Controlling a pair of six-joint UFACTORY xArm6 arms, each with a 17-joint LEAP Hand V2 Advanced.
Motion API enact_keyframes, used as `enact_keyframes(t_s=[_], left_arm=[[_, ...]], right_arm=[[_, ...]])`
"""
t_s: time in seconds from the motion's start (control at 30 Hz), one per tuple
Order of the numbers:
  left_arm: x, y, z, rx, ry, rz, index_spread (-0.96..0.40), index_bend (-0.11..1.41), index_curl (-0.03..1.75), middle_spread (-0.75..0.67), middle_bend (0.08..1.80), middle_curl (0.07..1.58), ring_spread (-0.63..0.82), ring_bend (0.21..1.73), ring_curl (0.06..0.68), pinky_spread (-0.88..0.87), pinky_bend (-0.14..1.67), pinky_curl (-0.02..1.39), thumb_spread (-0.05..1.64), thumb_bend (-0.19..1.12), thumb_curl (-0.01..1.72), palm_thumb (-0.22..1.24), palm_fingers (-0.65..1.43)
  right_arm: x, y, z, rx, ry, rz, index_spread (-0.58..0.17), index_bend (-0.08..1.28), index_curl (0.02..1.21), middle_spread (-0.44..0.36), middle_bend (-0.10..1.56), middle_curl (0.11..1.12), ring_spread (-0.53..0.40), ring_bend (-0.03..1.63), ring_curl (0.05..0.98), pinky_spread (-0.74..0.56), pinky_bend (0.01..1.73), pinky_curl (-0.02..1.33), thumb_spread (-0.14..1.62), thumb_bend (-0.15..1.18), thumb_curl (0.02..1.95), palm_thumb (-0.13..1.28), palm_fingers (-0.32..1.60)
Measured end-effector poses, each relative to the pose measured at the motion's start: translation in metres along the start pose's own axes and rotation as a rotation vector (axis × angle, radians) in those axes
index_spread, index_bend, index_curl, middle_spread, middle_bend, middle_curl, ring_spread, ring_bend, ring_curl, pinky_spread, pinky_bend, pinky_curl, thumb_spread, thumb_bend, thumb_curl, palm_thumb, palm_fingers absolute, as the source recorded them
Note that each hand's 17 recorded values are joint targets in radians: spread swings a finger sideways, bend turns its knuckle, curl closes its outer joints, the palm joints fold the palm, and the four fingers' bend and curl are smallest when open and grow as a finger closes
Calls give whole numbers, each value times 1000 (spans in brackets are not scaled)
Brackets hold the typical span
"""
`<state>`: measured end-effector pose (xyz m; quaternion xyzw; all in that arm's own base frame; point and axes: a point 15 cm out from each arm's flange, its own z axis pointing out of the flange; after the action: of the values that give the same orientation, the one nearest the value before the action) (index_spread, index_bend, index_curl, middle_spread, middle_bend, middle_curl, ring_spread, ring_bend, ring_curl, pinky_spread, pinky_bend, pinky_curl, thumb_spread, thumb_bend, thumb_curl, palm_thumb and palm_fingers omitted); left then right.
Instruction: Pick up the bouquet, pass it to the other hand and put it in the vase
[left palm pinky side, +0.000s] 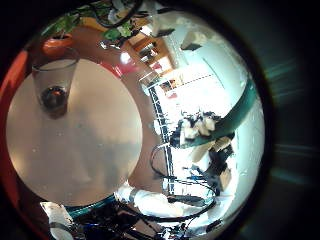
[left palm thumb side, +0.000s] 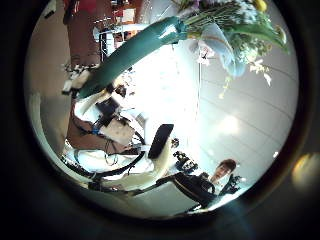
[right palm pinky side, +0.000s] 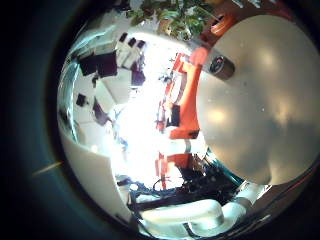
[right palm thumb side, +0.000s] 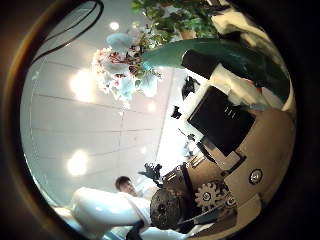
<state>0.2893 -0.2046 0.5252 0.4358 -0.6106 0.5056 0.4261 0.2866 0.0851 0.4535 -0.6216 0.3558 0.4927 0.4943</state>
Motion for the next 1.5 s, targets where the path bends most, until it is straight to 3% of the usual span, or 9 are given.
enact_keyframes(t_s=[0.23,0.33,0.43,0.53,0.63,0.73,0.9,1.23,1.5], left_arm=[[22,2,6,-81,171,-29,138,160,303,207,415,419,431,624,165,422,232,301,925,-29,336,231,352],[24,0,9,-87,219,-55,30,242,344,15,689,505,214,637,151,257,217,281,937,10,357,345,730],[28,0,10,-118,291,-121,-117,282,386,-143,747,559,-139,900,235,-64,543,373,952,96,414,590,1253],[23,0,11,-139,326,-165,-249,434,473,-256,839,664,-304,1142,353,-252,865,513,934,169,480,803,1382],[17,-2,10,-128,341,-163,-360,619,575,-343,940,734,-371,1294,428,-348,1054,607,930,190,529,904,1296],[20,-9,6,-80,351,-119,-444,761,666,-404,1027,794,-399,1396,477,-407,1170,679,943,201,571,960,1204],[36,-32,-19,34,299,-22,-528,888,788,-460,1117,868,-411,1488,523,-468,1255,759,963,191,628,992,1105],[107,-82,-99,263,58,231,-602,914,945,-507,1166,944,-398,1550,549,-523,1270,860,994,150,714,1009,1036],[91,-102,-130,397,-125,279,-632,887,1031,-524,1161,975,-394,1561,548,-549,1246,918,1008,117,766,1018,1029]], right_arm=[[22,-5,30,-85,39,24,-221,1176,892,-114,1409,731,-171,1494,645,-189,1318,724,947,-7,997,1070,1149],[31,-9,34,-86,51,34,-221,1178,891,-112,1414,730,-172,1493,646,-189,1311,740,948,-10,999,1065,1147],[40,-15,33,-64,80,35,-220,1181,889,-115,1417,729,-174,1492,648,-189,1308,756,951,-12,998,1056,1144],[47,-23,30,-29,107,33,-223,1178,892,-117,1422,730,-176,1494,652,-191,1307,771,971,-31,973,997,1127],[51,-30,24,5,124,30,-231,1133,890,-121,1402,727,-181,1482,649,-203,1311,774,995,-50,928,888,1081],[59,-26,15,42,120,51,-265,968,867,-137,1288,696,-195,1453,634,-270,1276,750,1034,-40,863,812,913],[86,-7,-5,152,73,142,-342,568,742,-162,1026,616,-242,1360,575,-371,1221,685,1058,-29,752,768,354],[106,-4,-39,239,63,175,-418,493,578,-108,745,483,-137,1049,426,77,937,553,1050,-23,636,759,47],[107,-4,-42,244,67,162,-428,410,487,-84,622,416,-53,894,345,305,793,452,1037,-25,586,761,62]])
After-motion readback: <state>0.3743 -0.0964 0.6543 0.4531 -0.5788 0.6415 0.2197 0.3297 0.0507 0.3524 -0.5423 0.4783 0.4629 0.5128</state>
